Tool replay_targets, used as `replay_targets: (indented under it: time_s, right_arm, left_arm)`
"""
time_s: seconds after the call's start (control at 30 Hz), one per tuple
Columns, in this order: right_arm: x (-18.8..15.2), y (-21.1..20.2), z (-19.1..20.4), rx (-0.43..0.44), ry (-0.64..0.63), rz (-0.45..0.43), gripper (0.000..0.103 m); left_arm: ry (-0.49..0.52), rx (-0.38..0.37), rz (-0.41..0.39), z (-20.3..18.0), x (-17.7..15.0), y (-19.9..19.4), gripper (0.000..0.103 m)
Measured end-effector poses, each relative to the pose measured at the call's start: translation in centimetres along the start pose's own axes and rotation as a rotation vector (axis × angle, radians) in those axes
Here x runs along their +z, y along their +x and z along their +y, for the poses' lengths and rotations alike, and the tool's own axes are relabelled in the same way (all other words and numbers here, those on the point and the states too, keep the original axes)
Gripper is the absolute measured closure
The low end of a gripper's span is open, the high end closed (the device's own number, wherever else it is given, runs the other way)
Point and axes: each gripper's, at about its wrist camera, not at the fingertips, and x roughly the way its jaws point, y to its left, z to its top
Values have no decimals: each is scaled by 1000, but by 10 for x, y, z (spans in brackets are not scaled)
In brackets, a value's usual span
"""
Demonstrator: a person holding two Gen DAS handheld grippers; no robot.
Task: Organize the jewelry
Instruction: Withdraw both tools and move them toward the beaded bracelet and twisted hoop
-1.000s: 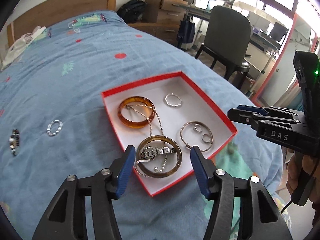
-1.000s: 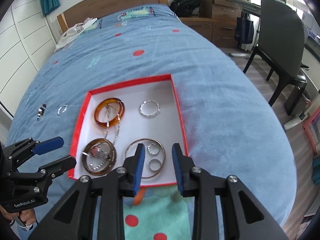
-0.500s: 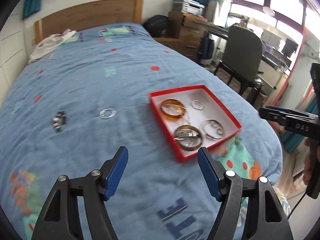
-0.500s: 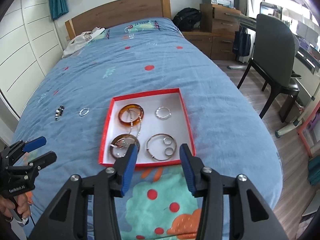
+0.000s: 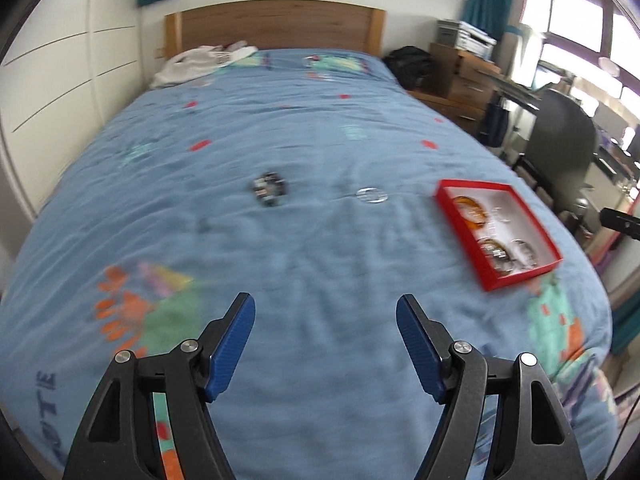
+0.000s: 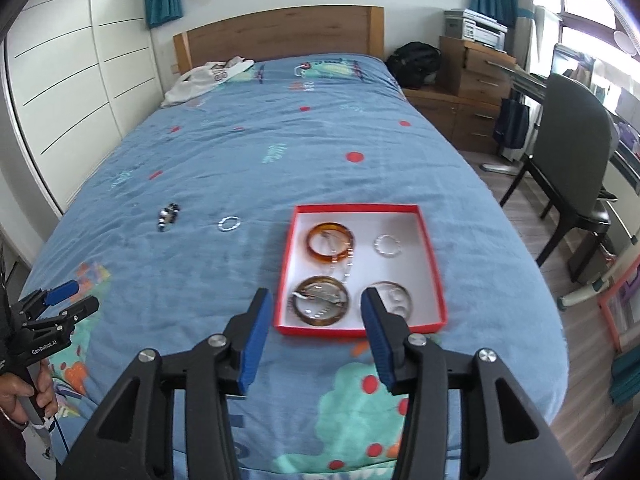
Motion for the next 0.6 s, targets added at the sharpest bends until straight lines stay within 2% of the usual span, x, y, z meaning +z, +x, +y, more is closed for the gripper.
replay_targets:
  time_s: [0.17, 0.4, 0.6]
  right_arm:
    - [-11, 20, 25, 46, -12, 36, 57]
    - [-20, 52, 54, 89, -53, 97, 54]
    - [-8, 73, 72, 124, -56, 80, 41]
  left_arm:
    - [-61, 46, 12, 40, -13, -2, 27]
    - [-145, 76, 26, 75, -16, 7, 23]
    - [-194, 88, 37, 94, -6, 30, 15]
